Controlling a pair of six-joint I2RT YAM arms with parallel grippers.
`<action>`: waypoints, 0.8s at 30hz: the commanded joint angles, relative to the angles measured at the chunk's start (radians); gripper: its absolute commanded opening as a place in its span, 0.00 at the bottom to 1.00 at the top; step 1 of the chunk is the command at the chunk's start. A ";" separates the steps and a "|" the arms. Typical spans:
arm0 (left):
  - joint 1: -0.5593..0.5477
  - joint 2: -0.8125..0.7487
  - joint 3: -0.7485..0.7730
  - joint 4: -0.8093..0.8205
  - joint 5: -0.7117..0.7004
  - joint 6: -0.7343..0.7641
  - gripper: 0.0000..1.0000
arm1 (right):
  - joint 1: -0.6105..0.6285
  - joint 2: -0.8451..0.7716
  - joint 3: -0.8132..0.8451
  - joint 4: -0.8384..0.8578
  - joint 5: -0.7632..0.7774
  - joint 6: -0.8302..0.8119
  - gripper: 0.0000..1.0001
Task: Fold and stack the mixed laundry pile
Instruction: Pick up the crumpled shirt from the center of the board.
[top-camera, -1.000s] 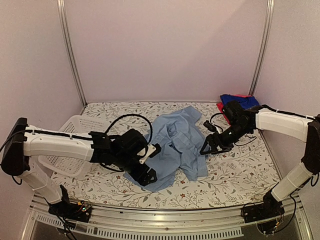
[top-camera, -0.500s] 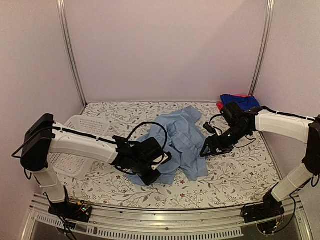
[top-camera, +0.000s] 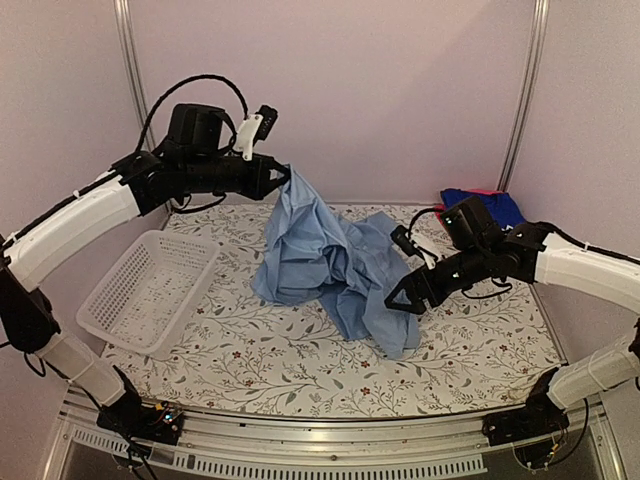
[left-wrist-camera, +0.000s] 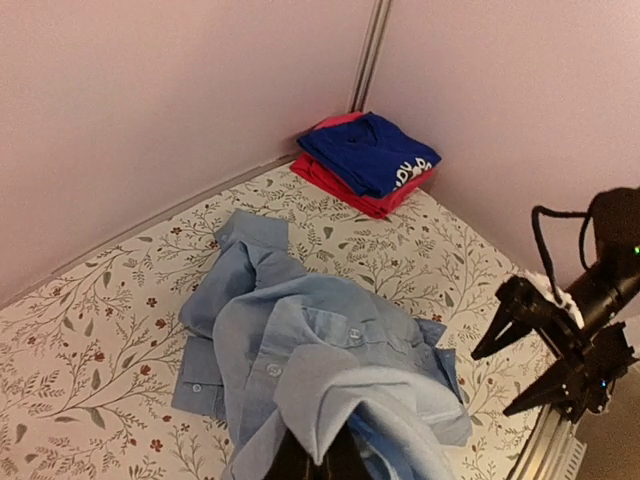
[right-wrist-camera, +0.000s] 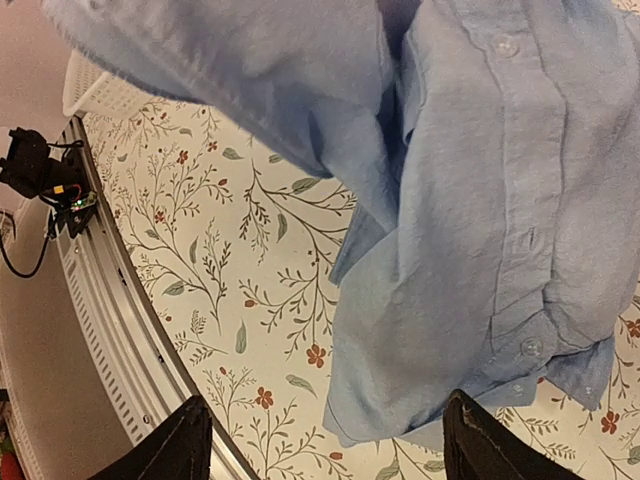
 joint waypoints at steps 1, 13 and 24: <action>0.183 0.095 0.010 0.017 0.091 -0.105 0.00 | 0.105 0.038 -0.027 0.107 0.163 -0.039 0.79; 0.373 0.185 -0.115 0.182 0.258 -0.267 0.00 | 0.279 0.454 0.134 0.091 0.505 -0.047 0.98; 0.387 0.185 -0.162 0.192 0.256 -0.270 0.00 | 0.308 0.712 0.306 -0.008 0.635 -0.067 0.72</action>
